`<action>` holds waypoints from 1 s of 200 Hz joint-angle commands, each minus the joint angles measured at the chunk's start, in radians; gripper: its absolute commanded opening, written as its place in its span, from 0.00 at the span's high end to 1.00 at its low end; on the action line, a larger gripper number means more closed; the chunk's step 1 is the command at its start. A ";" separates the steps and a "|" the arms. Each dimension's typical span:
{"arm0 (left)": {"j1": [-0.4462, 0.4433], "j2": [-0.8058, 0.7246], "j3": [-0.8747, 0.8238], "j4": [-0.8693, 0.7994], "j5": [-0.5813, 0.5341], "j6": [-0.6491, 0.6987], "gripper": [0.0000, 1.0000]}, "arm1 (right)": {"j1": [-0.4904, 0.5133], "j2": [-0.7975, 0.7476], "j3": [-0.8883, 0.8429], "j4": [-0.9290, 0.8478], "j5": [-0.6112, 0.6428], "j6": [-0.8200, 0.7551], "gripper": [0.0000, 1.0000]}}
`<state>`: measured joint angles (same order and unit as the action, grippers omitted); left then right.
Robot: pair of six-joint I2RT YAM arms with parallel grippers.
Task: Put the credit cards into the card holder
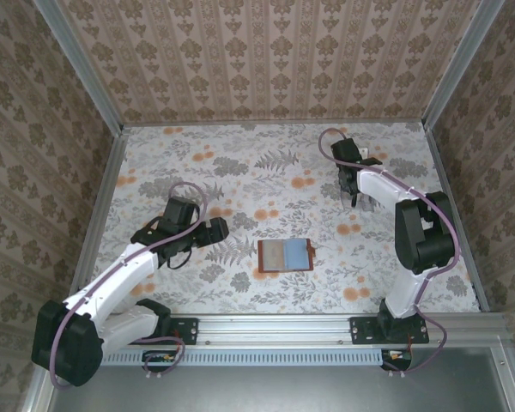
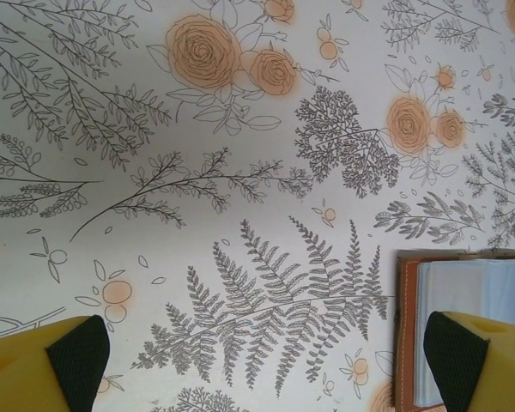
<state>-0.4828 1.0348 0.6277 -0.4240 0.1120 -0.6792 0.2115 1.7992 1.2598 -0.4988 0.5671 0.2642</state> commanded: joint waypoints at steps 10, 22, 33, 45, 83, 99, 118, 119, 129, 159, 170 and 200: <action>0.006 0.009 -0.005 0.013 0.035 0.007 0.02 | 0.008 -0.022 0.028 -0.033 0.069 -0.005 0.61; 0.005 0.007 -0.013 0.013 0.029 -0.001 0.02 | 0.008 -0.018 0.035 -0.062 0.072 -0.006 0.63; 0.005 0.003 -0.028 0.034 0.031 -0.007 0.02 | 0.009 -0.018 0.031 -0.064 0.071 -0.005 0.66; 0.006 0.000 -0.033 0.038 0.036 -0.007 0.02 | 0.009 -0.019 0.022 -0.063 0.065 -0.006 0.70; 0.005 -0.039 -0.056 0.046 0.023 -0.019 0.03 | 0.011 -0.028 0.024 -0.075 0.069 -0.011 0.73; 0.006 -0.047 -0.044 0.024 0.016 -0.014 0.03 | 0.010 -0.027 0.021 -0.073 0.071 -0.012 0.69; 0.006 -0.048 -0.051 0.027 -0.001 -0.024 0.03 | 0.008 -0.008 0.023 -0.084 0.066 -0.007 0.62; 0.005 -0.047 -0.052 0.029 -0.001 -0.024 0.03 | 0.007 -0.007 0.023 -0.086 0.065 -0.007 0.62; 0.006 -0.043 -0.058 0.043 0.000 -0.025 0.03 | 0.006 0.005 0.024 -0.096 0.063 -0.001 0.60; 0.006 -0.030 -0.012 0.007 -0.002 -0.004 0.03 | -0.009 0.028 0.029 -0.128 0.064 -0.003 0.56; 0.006 -0.023 0.001 0.010 -0.002 0.004 0.03 | -0.017 0.028 0.023 -0.128 0.053 -0.001 0.55; 0.005 0.004 0.053 -0.022 0.013 -0.005 0.04 | -0.027 0.036 0.042 -0.153 0.028 0.007 0.49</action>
<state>-0.4828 1.0252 0.6178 -0.4168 0.1268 -0.6865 0.1963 1.8114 1.2644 -0.5865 0.5907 0.2638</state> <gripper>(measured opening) 0.964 0.496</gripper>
